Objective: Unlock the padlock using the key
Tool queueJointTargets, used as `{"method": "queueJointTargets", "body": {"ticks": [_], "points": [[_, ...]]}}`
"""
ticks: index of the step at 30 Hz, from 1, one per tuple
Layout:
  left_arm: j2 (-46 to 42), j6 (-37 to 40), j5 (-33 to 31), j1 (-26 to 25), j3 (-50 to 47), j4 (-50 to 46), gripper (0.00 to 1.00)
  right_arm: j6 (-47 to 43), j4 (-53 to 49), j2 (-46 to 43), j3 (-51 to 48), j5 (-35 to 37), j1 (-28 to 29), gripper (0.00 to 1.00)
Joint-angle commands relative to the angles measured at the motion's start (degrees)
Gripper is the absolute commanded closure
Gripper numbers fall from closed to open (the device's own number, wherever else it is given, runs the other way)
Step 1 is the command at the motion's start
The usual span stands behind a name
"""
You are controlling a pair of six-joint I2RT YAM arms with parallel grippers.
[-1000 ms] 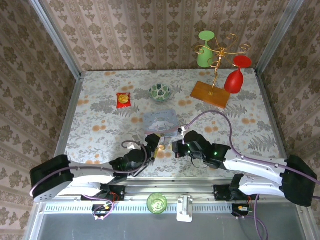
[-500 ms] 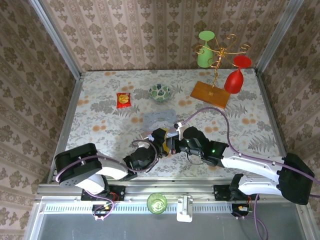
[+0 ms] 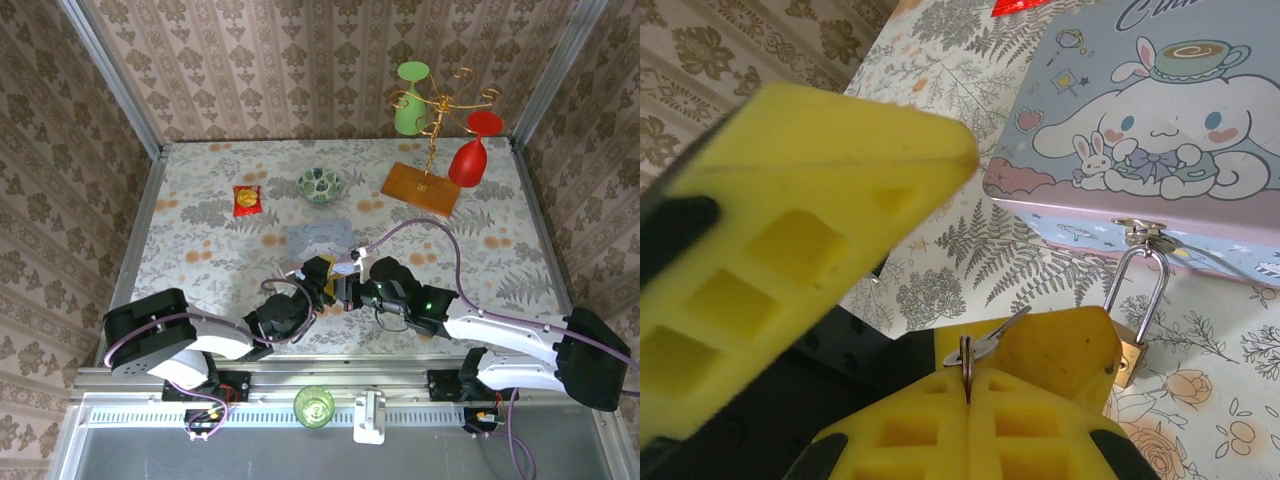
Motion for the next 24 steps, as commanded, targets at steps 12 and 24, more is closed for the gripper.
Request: {"method": "queueJointTargets", "body": {"ticks": [12,24], "points": [[0.59,3.14,0.11,0.07,0.26,2.26,0.59,-0.68,-3.37,-6.07,-2.29,1.19,-0.27,1.0],[1.17,5.76,2.21,0.87,0.86,1.78,0.79,-1.12,-4.12,-7.3,-2.91,1.35,-0.8,1.0]]}}
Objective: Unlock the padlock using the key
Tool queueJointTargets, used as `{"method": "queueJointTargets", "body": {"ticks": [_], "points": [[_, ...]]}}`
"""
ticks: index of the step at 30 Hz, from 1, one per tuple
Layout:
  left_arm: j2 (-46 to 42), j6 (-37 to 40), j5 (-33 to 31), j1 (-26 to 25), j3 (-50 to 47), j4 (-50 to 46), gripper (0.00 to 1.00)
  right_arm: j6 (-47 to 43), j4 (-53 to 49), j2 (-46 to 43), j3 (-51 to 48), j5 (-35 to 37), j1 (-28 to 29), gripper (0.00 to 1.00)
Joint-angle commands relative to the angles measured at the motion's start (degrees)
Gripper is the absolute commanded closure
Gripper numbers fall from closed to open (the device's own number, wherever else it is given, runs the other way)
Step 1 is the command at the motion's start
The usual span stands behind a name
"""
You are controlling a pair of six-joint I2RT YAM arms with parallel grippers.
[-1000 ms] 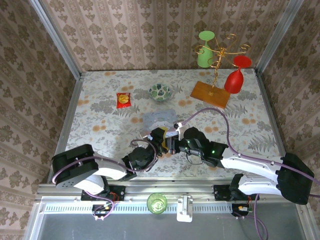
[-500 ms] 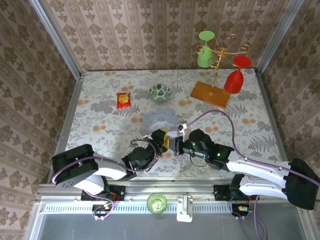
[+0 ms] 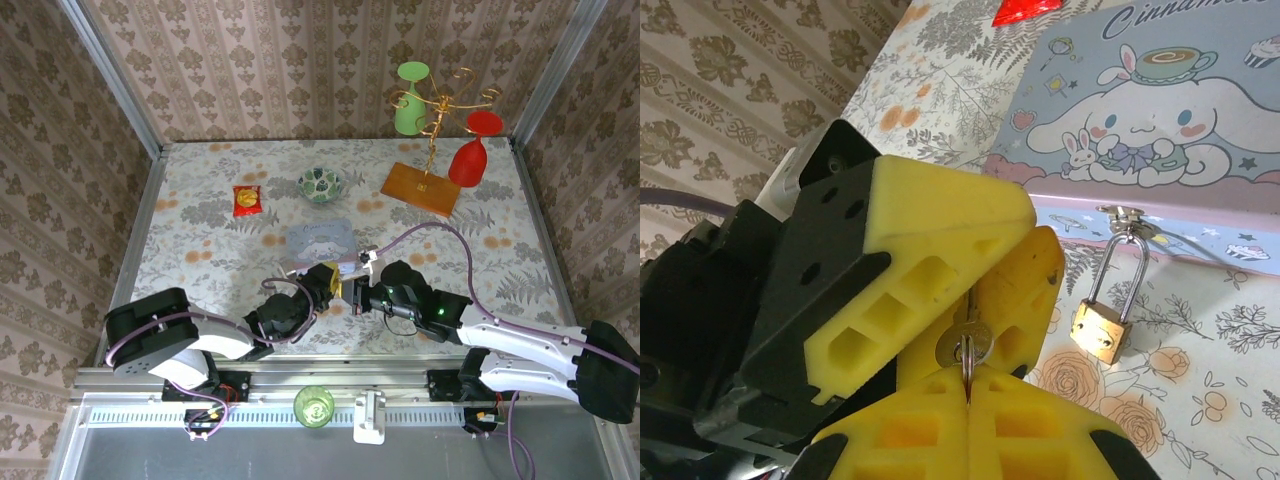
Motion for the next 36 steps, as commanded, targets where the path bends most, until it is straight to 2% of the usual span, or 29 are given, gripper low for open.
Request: {"method": "queueJointTargets", "body": {"ticks": [1,7,11,15,16,19,21,22,25,29,32,36], "points": [[0.67,2.12,0.94,0.43,0.91,1.49,0.81,-0.88,-1.28,-1.26,-0.56,1.04,-0.54,1.0],[0.79,3.51,1.55,0.69,0.87,1.53,0.88,-0.39,-1.3,-2.25,-1.31,1.5,-0.68,1.0],[0.02,5.89,1.83,1.16,0.95,1.0,1.0,-0.36,-1.52,-2.87,-1.67,1.36,-0.95,1.0],[-3.08,10.12,2.65,1.67,1.9,-3.56,1.0,-0.87,-1.2,-4.1,-2.42,-0.27,-1.34,0.99],[-4.51,12.49,3.29,1.89,2.55,-5.39,1.0,-1.26,-0.55,-4.4,-2.75,-2.16,-2.02,0.89],[-10.17,20.0,6.05,2.73,5.93,-16.43,1.0,-2.5,-0.26,-7.13,-3.67,-8.92,-6.34,0.49],[-13.29,25.27,8.08,3.26,8.34,-23.57,1.0,-3.4,1.63,-10.17,-4.34,-16.92,-10.61,0.31],[-14.24,28.48,9.83,3.82,9.72,-25.73,1.0,-3.6,2.72,-11.41,-4.43,-20.94,-12.86,0.27],[-14.99,36.9,16.8,5.18,13.9,-30.01,1.0,-3.26,7.06,-12.68,-4.14,-33.12,-18.72,0.26],[-14.36,45.91,23.98,5.16,18.68,-34.96,1.0,-0.67,14.11,-11.39,-3.68,-43.69,-22.1,0.26],[-14.81,47.52,24.01,4.94,17.91,-34.08,1.0,-0.35,15.77,-11.18,-2.92,-46.83,-22.01,0.29],[-16.55,46.95,22.98,5.35,16.37,-32.97,1.0,-2.21,13.88,-11.54,-2.67,-45.51,-22.1,0.34]]}}
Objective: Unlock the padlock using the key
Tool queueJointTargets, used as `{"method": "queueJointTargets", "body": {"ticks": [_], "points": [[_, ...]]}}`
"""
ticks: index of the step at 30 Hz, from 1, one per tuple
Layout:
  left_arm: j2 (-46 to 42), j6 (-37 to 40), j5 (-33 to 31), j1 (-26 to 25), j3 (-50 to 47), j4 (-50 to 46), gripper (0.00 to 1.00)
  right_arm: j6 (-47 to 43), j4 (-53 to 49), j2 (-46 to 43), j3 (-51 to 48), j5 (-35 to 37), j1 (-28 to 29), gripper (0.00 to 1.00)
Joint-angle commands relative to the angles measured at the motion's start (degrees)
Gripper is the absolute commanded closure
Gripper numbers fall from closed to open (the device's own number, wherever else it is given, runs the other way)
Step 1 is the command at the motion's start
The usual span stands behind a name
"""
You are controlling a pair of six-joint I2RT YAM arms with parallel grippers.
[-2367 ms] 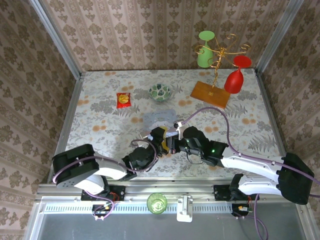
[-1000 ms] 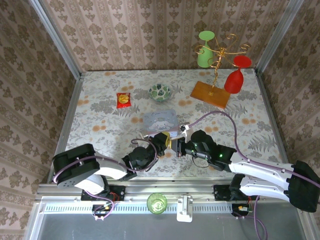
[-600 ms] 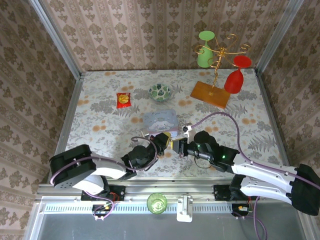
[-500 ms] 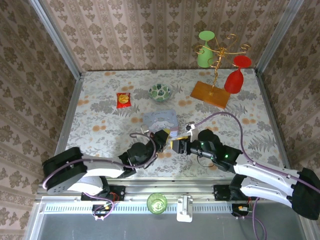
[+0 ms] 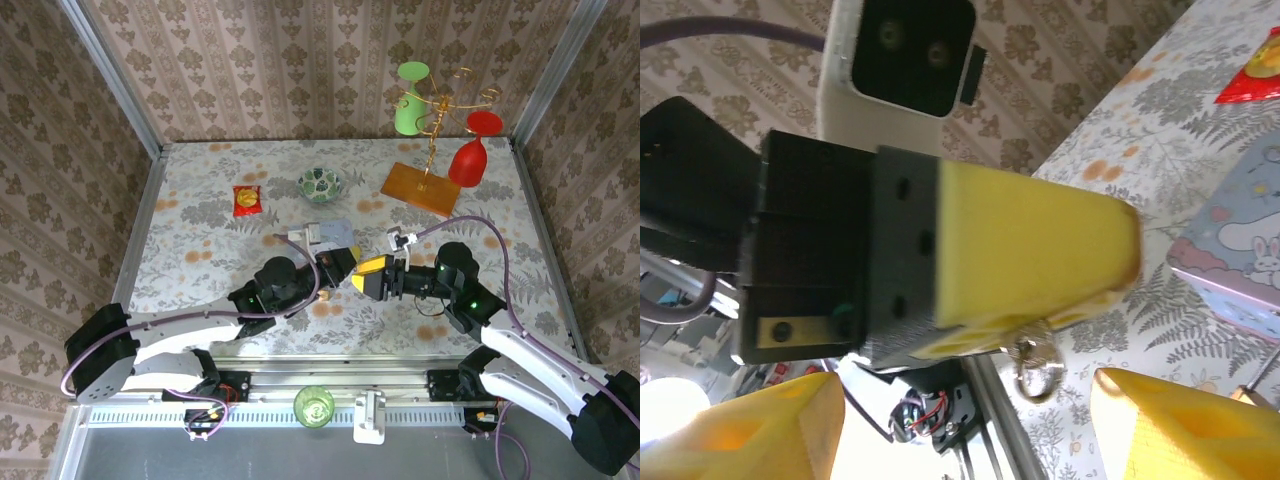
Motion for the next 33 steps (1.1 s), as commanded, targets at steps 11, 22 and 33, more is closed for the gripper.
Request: {"method": "queueJointTargets", "body": {"ticks": [11,22,33], "points": [[-5.45,4.53,1.54,0.31,-1.22,-0.33,1.0,1.8,9.15,5.08,2.23,-2.81,-0.15,0.5],[-3.37,2.95,1.39,0.39,-3.01,3.87,1.0,5.07,14.97,8.03,1.7,-3.0,0.02,0.72],[-2.82,2.35,1.26,0.7,-5.12,10.37,1.0,7.43,18.03,10.35,2.06,-4.03,0.29,0.79]]}}
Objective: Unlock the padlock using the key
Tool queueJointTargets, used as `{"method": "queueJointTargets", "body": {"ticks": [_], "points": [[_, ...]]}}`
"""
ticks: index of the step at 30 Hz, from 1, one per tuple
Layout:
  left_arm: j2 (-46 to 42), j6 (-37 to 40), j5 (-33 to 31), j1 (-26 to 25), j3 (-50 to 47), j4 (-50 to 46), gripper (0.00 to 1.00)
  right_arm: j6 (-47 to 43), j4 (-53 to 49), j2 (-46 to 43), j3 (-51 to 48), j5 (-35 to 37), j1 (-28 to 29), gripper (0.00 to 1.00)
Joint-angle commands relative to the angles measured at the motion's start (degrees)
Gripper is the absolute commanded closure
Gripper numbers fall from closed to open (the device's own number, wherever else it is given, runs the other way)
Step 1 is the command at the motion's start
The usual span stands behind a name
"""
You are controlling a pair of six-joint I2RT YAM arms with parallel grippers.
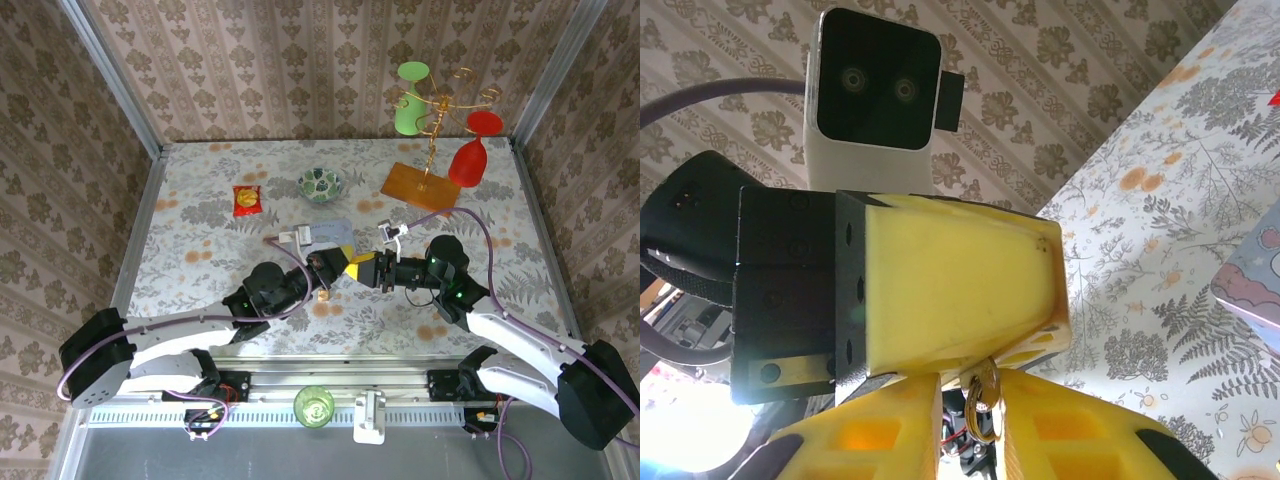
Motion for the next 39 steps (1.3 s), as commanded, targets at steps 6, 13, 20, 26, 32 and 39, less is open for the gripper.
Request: {"method": "queueJointTargets", "body": {"ticks": [6,13,20,26,32,39], "points": [[0.09,-0.34,2.04,-0.06,-0.25,1.42,1.0,3.45,8.43,0.93,0.61,-0.73,0.3,0.92],[0.33,-1.35,0.09,0.2,-1.74,-0.4,0.82,2.0,5.53,-0.92,-1.28,0.27,0.27,1.0],[-8.56,2.02,2.53,4.71,-0.77,-11.59,0.34,-6.36,-12.57,-6.5,0.17,2.41,0.27,1.0],[-10.55,0.7,17.11,11.17,1.14,-17.73,0.34,-6.93,-13.52,-5.83,-0.44,1.73,0.45,1.0],[-6.97,7.76,19.81,7.39,6.02,-22.87,0.51,-7.52,-13.85,-4.25,0.9,0.91,0.87,1.0],[-5.29,10.56,19.23,5.74,7.87,-23.0,0.68,-7.56,-12.87,-2.86,1.23,1.08,1.5,1.0]]}}
